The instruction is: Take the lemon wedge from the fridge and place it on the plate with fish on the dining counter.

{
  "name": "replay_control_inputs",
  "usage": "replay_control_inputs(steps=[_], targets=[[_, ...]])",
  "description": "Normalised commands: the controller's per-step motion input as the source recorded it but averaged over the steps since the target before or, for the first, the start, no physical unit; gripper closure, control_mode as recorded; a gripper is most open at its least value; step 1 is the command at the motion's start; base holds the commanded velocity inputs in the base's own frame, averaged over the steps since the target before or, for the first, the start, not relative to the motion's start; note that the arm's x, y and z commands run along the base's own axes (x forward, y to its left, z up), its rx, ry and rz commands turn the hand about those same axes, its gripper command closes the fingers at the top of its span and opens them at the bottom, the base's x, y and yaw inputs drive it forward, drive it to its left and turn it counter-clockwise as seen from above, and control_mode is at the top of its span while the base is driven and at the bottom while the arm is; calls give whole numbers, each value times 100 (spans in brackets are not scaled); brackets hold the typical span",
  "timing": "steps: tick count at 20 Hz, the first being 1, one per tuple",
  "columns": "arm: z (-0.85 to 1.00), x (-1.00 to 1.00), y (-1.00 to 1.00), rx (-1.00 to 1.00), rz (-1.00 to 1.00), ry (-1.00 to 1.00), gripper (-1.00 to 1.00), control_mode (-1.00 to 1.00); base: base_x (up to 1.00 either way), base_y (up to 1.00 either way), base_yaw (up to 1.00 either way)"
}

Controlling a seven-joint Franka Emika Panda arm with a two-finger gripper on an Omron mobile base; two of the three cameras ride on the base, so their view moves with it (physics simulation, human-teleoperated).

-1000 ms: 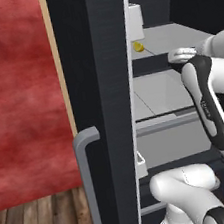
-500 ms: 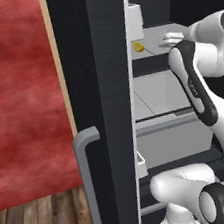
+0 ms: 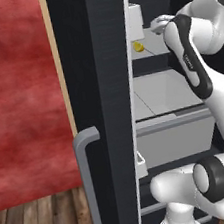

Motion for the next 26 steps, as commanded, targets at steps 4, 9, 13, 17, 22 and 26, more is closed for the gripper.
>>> replay_control_inputs(steps=[4, 9, 13, 17, 22, 26], targets=[[-29, 59, 43, -1, 0, 40, -100, -100, 0, 0, 0], [-8, 26, 22, -1, 0, 17, -100, -100, 0, 0, 0], [0, 1, 0, 0, 0, 0, -100, -100, 0, 0, 0], [-7, 12, 0, -6, 0, 0, -100, -100, 0, 0, 0], [-13, 36, 0, -6, -3, 0, -100, -100, 0, 0, 0], [-1, 38, 0, 0, 0, 0, -100, -100, 0, 0, 0]])
